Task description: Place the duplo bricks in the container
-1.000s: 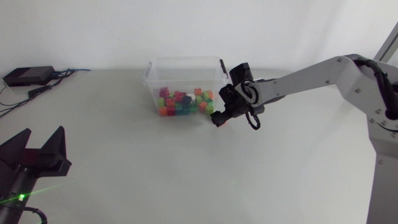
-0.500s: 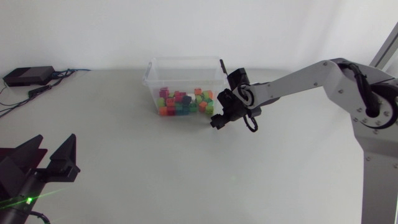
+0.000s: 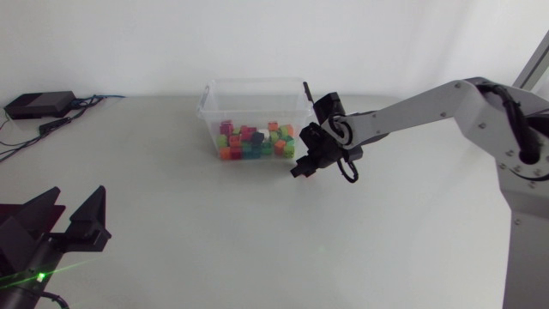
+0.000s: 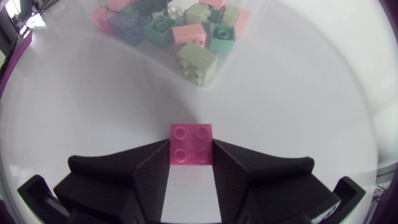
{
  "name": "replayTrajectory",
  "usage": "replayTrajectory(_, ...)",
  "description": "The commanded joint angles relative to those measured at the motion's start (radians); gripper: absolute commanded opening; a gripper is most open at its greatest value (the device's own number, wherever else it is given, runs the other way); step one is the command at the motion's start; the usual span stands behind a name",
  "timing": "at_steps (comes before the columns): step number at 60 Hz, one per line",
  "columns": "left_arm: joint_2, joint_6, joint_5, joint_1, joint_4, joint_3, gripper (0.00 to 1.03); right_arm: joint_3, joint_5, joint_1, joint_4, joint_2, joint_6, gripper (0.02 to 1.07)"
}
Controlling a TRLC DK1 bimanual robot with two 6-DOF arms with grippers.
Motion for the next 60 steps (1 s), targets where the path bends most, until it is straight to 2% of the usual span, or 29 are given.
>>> replayTrajectory(1, -0.011, -0.004, -0.007, 0.004, -0.003, -0.019, 0.99, -0.032, 0.001, 0.015, -0.025, -0.109, -0.003, 0.26)
replayTrajectory(17, -0.011, -0.004, -0.007, 0.004, -0.003, -0.019, 0.99, -0.019, 0.001, 0.058, -0.086, -0.304, 0.037, 0.25)
replayTrajectory(26, -0.011, -0.004, -0.007, 0.004, -0.003, -0.019, 0.99, 0.047, 0.001, 0.08, -0.112, -0.332, 0.056, 0.25)
replayTrajectory(60, -0.011, -0.004, -0.007, 0.004, -0.003, -0.019, 0.99, 0.376, -0.005, 0.124, -0.112, -0.143, 0.115, 0.25)
